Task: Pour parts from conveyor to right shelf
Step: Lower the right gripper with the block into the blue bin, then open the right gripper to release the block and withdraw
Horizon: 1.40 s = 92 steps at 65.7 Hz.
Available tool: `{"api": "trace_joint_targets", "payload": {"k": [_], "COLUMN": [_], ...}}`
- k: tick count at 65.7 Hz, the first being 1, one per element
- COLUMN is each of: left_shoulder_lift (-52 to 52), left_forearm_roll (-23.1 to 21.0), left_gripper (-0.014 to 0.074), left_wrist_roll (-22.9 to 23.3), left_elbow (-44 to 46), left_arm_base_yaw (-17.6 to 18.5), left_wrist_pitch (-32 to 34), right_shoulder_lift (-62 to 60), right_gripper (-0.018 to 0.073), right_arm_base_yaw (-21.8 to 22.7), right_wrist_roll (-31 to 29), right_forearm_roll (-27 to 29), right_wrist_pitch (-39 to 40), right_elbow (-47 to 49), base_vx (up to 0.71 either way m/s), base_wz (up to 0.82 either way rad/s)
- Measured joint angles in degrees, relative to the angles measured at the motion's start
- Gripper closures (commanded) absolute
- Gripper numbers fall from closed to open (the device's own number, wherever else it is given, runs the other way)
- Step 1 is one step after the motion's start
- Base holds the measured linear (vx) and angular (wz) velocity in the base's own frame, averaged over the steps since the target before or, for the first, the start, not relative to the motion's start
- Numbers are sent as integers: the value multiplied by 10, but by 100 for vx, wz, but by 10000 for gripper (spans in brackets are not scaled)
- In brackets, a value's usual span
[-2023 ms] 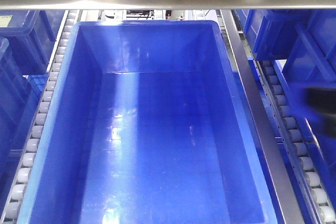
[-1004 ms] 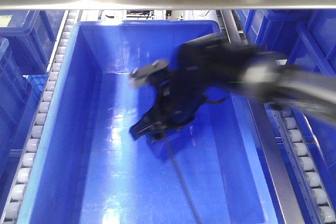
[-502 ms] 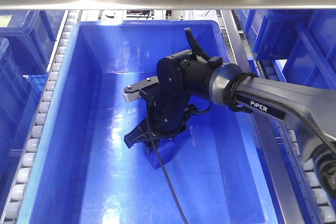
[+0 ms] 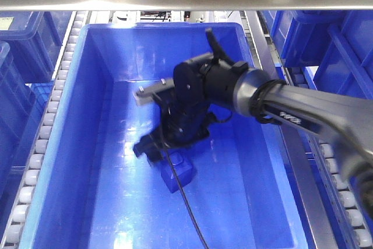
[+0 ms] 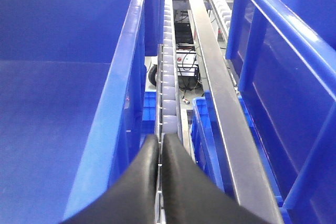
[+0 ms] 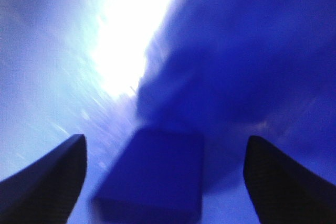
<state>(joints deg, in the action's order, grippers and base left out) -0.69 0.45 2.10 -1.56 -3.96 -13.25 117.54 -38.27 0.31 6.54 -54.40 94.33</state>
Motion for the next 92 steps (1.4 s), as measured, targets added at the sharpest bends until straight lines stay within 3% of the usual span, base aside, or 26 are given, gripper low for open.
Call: {"api": "trace_joint_targets", "payload": {"k": [12, 19, 24, 33, 61, 92], "left_shoulder_lift": [0, 0, 0, 0, 0, 0], "left_forearm_roll": [0, 0, 0, 0, 0, 0], "left_gripper": [603, 603, 603, 603, 603, 603], "left_wrist_roll": [0, 0, 0, 0, 0, 0], "left_elbow": [0, 0, 0, 0, 0, 0], "left_arm_base_yaw": [0, 0, 0, 0, 0, 0], "left_wrist_pitch": [0, 0, 0, 0, 0, 0], "right_shoulder_lift": [-57, -106, -146, -219, -457, -727], "right_gripper": [51, 139, 262, 577, 565, 564], "right_arm_base_yaw": [-10, -10, -10, -10, 47, 135], "right_wrist_roll": [24, 41, 45, 46, 47, 47], "right_forearm_roll": [-15, -29, -38, -60, -87, -147], "right_wrist_pitch": [79, 142, 185, 250, 388, 416], "right_elbow": [-55, -120, -164, -241, -441, -634], "base_vx": [0, 0, 0, 0, 0, 0], "base_wz": [0, 0, 0, 0, 0, 0]}}
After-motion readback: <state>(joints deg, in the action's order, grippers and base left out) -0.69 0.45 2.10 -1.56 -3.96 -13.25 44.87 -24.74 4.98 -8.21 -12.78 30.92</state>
